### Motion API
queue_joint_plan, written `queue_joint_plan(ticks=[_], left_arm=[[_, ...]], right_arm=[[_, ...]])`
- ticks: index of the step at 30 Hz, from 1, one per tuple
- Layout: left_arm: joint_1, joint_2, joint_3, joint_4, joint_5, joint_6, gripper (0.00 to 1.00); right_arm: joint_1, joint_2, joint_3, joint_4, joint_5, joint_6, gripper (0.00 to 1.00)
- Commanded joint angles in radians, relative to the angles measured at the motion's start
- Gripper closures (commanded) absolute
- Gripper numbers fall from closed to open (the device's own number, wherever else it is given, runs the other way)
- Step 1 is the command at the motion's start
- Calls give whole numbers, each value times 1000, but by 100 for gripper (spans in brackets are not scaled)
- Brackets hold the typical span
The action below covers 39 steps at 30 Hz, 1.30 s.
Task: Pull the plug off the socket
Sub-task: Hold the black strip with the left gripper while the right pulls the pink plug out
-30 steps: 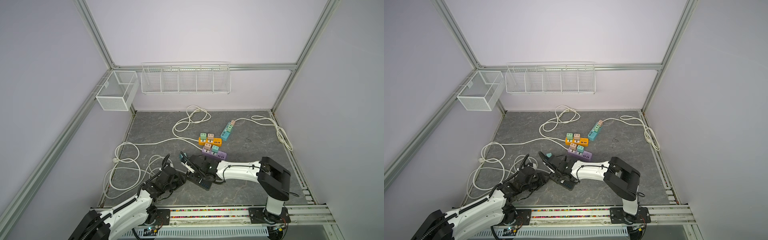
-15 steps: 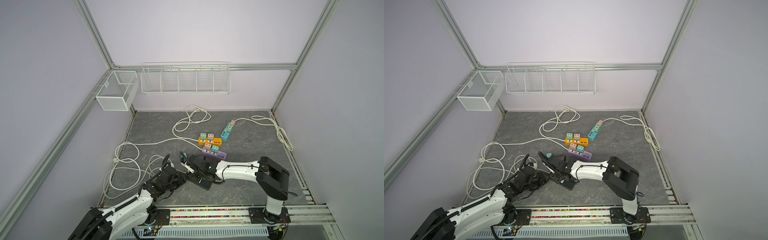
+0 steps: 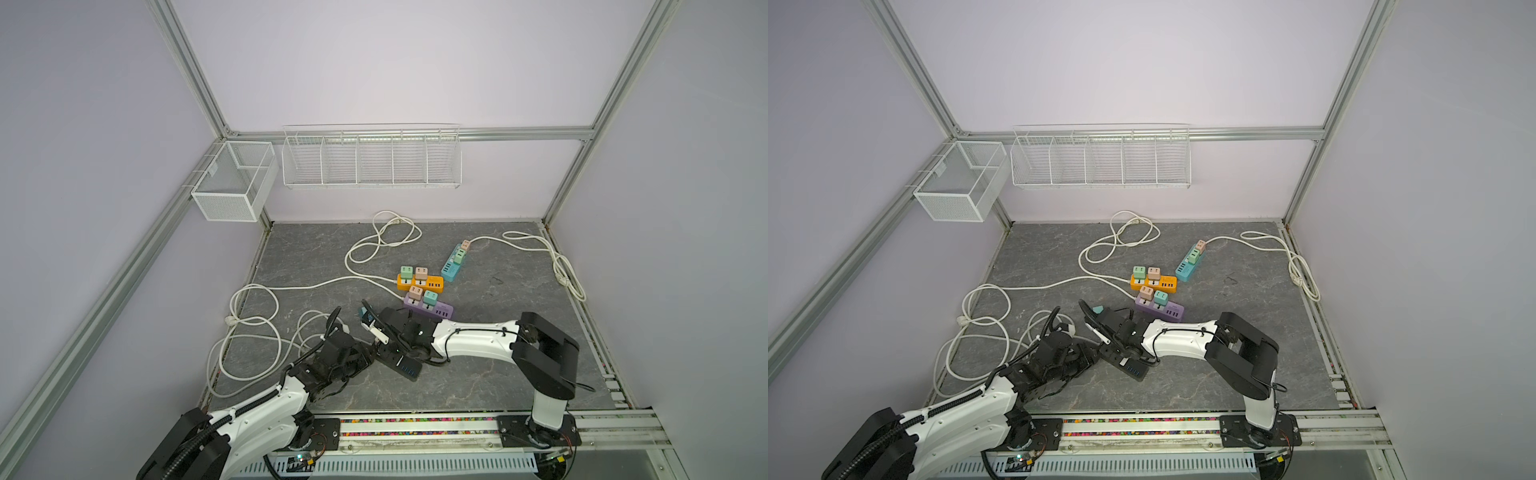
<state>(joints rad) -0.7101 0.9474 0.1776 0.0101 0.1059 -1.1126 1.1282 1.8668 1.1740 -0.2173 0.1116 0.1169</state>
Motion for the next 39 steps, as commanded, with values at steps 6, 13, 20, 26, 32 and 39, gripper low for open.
queue_joint_plan(ticks=[6,13,20,26,32,39], left_arm=[[-6,45,-41,-79,-24,7,57],[-6,57,-49,-67,-15,3,59],[-6,58,-70,-45,-20,-5,60],[-6,81,-62,-40,-21,0,60],[-6,133,-56,-17,-10,7,61],[-6,168,-50,5,-1,7,62]], right_arm=[[51,17,25,-8,14,-28,78],[1,-1,4,6,-9,-15,79],[11,1,4,22,-64,13,79],[7,-13,3,22,-43,6,79],[-4,-18,10,13,-35,-5,79],[9,-21,4,35,-44,8,80]])
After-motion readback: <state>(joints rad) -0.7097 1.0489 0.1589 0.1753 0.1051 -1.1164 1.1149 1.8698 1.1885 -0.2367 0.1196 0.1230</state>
